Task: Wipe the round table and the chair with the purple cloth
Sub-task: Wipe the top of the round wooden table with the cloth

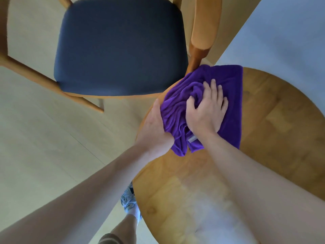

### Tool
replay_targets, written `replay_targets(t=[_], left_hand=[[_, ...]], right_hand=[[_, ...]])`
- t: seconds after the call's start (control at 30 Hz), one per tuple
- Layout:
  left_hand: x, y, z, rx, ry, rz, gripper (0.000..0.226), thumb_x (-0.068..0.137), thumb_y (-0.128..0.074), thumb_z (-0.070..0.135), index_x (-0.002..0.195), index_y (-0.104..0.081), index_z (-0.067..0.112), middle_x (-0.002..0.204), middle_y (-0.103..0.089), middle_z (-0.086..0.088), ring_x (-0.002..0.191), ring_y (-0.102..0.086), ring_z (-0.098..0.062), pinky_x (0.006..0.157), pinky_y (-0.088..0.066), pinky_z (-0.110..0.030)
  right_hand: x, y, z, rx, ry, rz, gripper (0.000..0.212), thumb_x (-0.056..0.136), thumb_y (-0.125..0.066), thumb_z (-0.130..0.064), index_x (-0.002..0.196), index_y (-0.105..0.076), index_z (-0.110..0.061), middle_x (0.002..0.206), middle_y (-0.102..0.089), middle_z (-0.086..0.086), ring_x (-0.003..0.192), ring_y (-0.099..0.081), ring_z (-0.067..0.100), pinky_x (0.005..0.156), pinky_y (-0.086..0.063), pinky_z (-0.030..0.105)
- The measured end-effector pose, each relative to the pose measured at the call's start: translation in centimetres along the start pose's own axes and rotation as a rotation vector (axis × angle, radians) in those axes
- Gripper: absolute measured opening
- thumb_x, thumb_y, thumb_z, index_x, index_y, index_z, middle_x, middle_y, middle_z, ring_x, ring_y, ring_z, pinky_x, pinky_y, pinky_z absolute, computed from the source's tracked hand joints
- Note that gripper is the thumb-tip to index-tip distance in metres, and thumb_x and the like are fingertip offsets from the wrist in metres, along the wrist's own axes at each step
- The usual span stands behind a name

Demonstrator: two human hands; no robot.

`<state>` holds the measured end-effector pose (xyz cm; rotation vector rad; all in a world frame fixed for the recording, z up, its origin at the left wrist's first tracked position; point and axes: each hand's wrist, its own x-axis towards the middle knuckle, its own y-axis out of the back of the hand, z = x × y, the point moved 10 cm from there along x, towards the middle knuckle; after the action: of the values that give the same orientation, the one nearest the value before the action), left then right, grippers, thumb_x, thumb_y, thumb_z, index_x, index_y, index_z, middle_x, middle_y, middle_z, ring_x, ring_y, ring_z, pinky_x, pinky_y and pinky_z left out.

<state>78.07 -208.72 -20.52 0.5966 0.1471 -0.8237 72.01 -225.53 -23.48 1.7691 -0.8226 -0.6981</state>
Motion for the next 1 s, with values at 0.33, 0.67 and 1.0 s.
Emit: replay_targets(t=[0.33,0.67,1.0], left_hand=[[0.2,0.2,-2.2,0.681,-0.148,-0.026,0.074,0.102,-0.048,0.008,0.165,-0.014,0.027,0.174,0.002,-0.003,0.159,0.004,-0.026,0.130,-0.009,-0.042],[4.3,-2.7,-2.1,0.757,-0.074,0.005,0.074,0.102,-0.029,0.063,0.163,0.005,0.037,0.173,0.010,-0.001,0.159,0.002,-0.029,0.123,-0.014,-0.060],[0.7,-3.1,-3.5,0.934,-0.322,0.031,0.069,0.105,-0.027,0.053,0.164,-0.010,0.022,0.173,-0.005,-0.008,0.160,-0.003,-0.030,0.128,-0.009,-0.055]], right_hand=[[-0.4,3.4,2.3,0.133,0.523,-0.243,0.058,0.089,-0.053,-0.026,0.145,-0.052,-0.012,0.144,-0.054,0.005,0.131,-0.049,0.029,0.111,-0.040,0.045],[0.9,-0.1,0.6,-0.050,0.186,-0.058,0.063,0.099,-0.024,-0.043,0.159,-0.029,-0.024,0.168,-0.025,0.002,0.155,-0.018,0.027,0.126,-0.012,0.049],[-2.5,-1.1,-0.5,-0.072,0.224,-0.112,0.065,0.100,-0.013,-0.039,0.161,-0.024,-0.021,0.170,-0.015,0.000,0.157,-0.010,0.023,0.128,-0.009,0.046]])
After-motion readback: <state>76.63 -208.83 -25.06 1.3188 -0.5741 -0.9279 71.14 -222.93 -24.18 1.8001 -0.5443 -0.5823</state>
